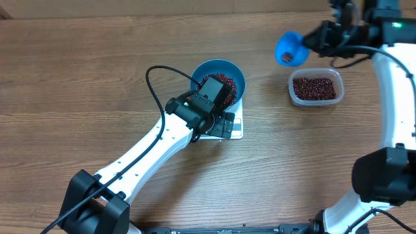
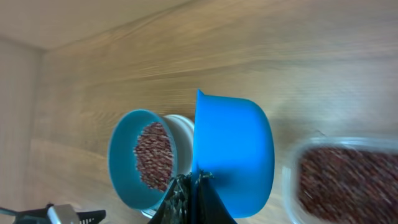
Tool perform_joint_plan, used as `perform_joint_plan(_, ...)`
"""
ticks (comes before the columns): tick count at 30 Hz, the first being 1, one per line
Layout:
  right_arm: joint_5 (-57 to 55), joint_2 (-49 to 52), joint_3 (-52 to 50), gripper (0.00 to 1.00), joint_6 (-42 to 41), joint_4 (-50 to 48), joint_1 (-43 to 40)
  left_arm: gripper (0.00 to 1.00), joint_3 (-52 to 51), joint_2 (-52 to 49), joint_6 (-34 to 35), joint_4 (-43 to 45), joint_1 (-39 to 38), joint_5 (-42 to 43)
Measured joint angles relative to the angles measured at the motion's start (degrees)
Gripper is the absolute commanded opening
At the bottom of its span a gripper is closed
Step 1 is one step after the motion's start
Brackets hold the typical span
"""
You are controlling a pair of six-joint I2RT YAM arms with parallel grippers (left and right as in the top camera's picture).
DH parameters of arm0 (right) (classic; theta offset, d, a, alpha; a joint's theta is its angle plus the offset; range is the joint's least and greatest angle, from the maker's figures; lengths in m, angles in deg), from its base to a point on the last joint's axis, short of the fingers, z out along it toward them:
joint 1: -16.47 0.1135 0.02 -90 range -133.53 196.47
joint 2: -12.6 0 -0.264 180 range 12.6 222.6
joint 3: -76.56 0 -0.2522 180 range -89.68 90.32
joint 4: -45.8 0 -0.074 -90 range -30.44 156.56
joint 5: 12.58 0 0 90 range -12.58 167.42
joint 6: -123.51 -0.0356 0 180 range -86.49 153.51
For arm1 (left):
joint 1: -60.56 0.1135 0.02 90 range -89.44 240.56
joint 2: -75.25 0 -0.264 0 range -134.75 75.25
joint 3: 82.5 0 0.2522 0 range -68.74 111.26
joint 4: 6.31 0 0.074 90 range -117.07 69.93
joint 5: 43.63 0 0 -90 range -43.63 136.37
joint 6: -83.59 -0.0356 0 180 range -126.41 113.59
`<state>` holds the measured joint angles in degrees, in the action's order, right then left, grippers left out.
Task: Scoop item into bowl and weigh 150g on scale
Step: 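Carry the blue scoop right and lower it into the bean tub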
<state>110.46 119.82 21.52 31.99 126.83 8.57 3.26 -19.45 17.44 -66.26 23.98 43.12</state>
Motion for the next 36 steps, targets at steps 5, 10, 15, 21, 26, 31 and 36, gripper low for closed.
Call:
perform_joint_plan(5,-1.60,0.00,0.00,0.04,-0.24,3.96,-6.49,0.99,0.00,0.00,-0.02,0.00,0.00,0.00)
perform_joint_plan(10,-3.19,0.28,0.00,0.04,-0.39,5.86,-11.32,1.00,0.00,0.00,0.00,0.00,0.00,0.00)
perform_joint_plan(15,-3.41,1.75,-1.16,0.04,-0.39,6.08,-12.72,0.99,0.00,0.00,-0.02,0.00,0.00,0.00)
perform_joint_plan(21,-1.11,5.66,-6.32,0.04,-0.26,5.95,-12.68,0.99,0.00,0.00,0.00,-0.02,0.00,0.00)
perform_joint_plan(26,0.07,7.50,-9.44,0.08,-0.17,5.27,-12.70,0.99,0.00,0.00,0.00,0.00,0.00,0.00)
perform_joint_plan(31,0.22,7.82,-10.27,0.66,-0.09,3.58,-12.70,0.99,0.00,0.00,-0.02,0.00,0.00,0.00)
perform_joint_plan(36,-1.66,7.82,-10.27,0.90,-0.13,1.75,-12.70,1.00,0.00,0.00,-0.02,0.00,0.00,0.00)
